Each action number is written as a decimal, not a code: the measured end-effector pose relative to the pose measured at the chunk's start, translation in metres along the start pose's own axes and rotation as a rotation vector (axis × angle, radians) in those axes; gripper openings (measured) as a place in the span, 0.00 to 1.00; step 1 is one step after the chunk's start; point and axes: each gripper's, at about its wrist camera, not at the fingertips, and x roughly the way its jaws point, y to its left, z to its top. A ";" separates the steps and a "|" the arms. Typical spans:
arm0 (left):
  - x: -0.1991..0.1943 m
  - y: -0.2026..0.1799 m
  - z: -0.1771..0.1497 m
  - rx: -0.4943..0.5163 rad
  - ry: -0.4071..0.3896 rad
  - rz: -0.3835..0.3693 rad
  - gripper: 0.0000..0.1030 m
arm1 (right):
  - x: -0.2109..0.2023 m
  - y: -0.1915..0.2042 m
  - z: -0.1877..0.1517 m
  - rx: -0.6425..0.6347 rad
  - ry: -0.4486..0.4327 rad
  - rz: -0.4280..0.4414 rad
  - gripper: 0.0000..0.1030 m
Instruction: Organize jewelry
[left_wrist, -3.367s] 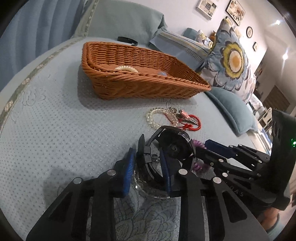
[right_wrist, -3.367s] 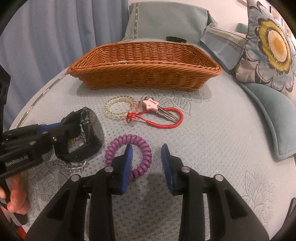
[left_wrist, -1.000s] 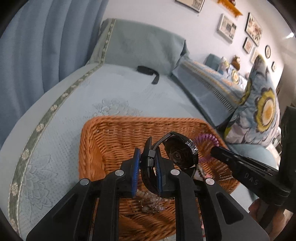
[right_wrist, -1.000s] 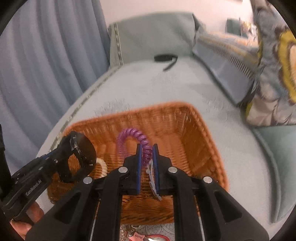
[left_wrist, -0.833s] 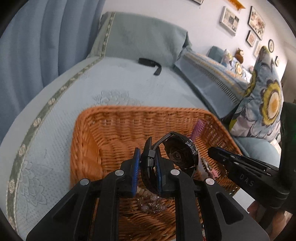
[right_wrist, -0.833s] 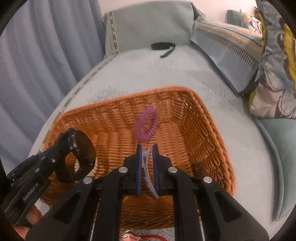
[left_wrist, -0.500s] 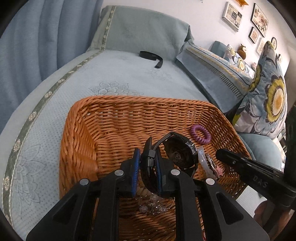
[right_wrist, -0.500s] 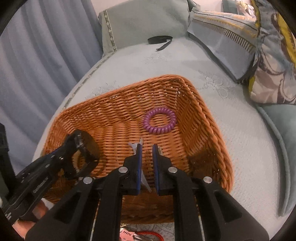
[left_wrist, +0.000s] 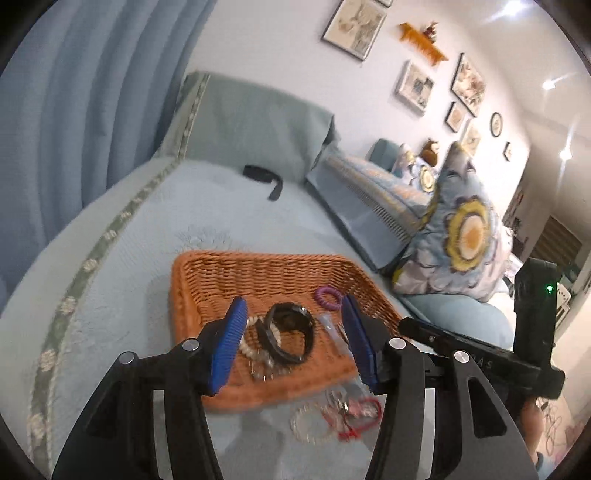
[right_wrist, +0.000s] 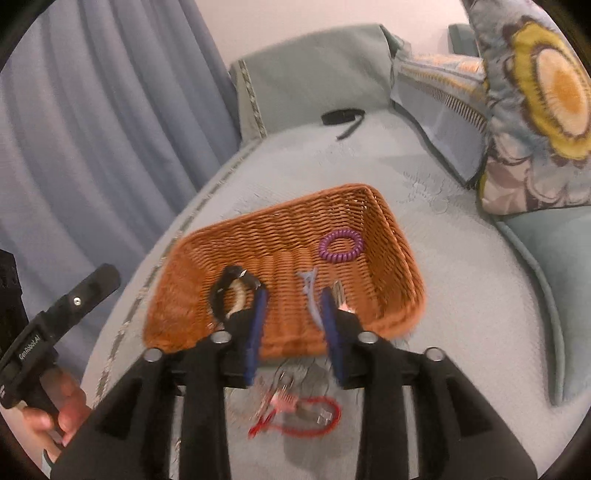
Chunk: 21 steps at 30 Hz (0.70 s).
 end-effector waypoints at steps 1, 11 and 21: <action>-0.011 -0.002 -0.004 0.011 -0.005 0.004 0.50 | -0.009 0.001 -0.005 -0.003 -0.015 0.001 0.44; -0.061 0.003 -0.072 0.004 0.037 -0.017 0.52 | -0.042 0.011 -0.070 -0.045 -0.072 -0.010 0.45; -0.017 0.039 -0.118 -0.026 0.246 -0.047 0.50 | -0.006 0.005 -0.099 -0.073 0.016 -0.013 0.45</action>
